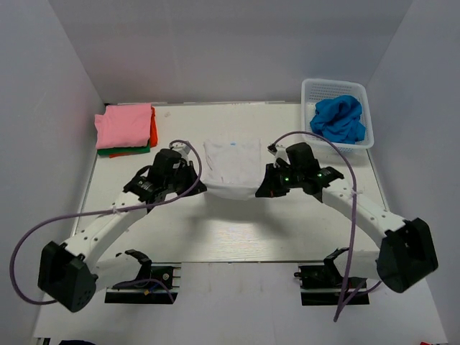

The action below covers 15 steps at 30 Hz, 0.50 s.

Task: Fold and stack the t-shirts
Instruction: Grab one side of the 2/3 rectangular tshirt with both arms

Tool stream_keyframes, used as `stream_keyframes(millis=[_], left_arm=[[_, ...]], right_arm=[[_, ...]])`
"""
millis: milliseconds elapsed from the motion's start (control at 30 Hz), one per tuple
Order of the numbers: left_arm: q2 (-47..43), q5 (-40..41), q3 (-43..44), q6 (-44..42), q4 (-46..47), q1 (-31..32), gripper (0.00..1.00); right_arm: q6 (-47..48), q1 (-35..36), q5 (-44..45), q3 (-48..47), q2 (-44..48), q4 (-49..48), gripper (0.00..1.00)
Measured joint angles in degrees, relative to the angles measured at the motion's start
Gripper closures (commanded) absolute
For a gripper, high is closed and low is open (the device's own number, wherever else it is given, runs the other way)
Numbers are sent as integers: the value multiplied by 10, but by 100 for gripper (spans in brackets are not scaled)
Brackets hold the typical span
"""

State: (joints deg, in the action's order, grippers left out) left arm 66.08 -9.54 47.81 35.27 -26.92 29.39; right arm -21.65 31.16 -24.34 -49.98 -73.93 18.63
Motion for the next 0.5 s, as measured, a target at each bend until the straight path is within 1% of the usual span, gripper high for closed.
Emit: stream_keyframes(millis=[100, 200, 333, 500], left_arm=[[-51, -17, 0, 5, -20, 6, 100], [-65, -21, 0, 8, -36, 10, 100], [-50, -14, 6, 10, -50, 11, 100], [-10, 27, 49, 17, -52, 10, 100]], right_arm=[[9, 1, -14, -1, 43, 37, 100], [10, 1, -15, -4, 69, 57, 100], [8, 0, -13, -19, 64, 60, 100], [2, -7, -14, -48, 25, 51, 100]])
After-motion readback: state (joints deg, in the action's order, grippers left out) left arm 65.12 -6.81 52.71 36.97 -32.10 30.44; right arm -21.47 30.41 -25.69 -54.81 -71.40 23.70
